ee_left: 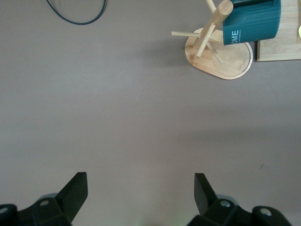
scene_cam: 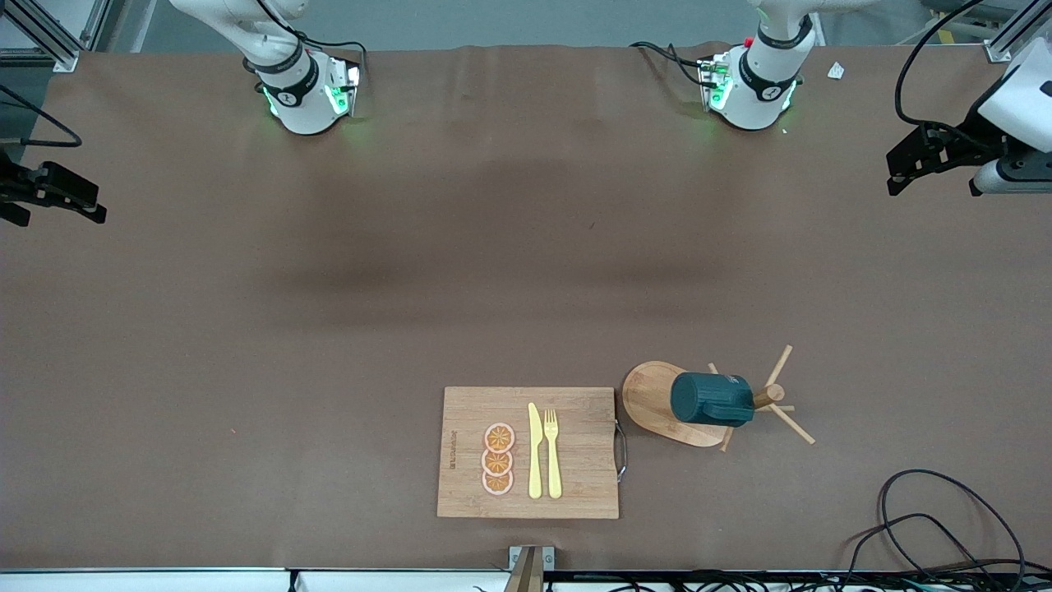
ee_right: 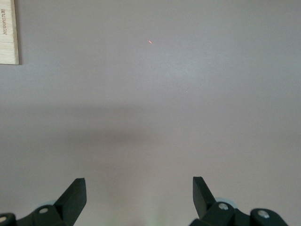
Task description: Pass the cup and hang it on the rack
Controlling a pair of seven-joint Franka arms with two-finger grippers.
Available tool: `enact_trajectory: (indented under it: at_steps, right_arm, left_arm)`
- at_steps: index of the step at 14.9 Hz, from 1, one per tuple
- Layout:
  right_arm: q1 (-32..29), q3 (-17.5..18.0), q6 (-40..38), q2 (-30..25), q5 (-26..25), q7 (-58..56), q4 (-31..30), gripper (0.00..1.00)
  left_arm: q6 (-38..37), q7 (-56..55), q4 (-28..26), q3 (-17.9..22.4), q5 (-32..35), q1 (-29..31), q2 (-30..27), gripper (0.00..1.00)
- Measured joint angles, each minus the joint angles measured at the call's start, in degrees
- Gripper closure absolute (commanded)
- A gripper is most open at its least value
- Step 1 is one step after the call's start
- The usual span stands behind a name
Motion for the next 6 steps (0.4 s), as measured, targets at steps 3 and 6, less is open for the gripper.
enact_trajectory:
  at_steps: [3, 6]
  right_arm:
    - [0.00, 0.00, 0.00, 0.00, 0.00, 0.00, 0.00, 0.00]
    - [0.00, 0.01, 0.00, 0.00, 0.00, 0.00, 0.00, 0.00]
  left_arm:
    - [0.05, -0.07, -0.04, -0.01, -1.34, -1.09, 0.01, 0.00]
    - [0.38, -0.63, -0.03, 0.00, -2.47, -1.36, 0.13, 0.00]
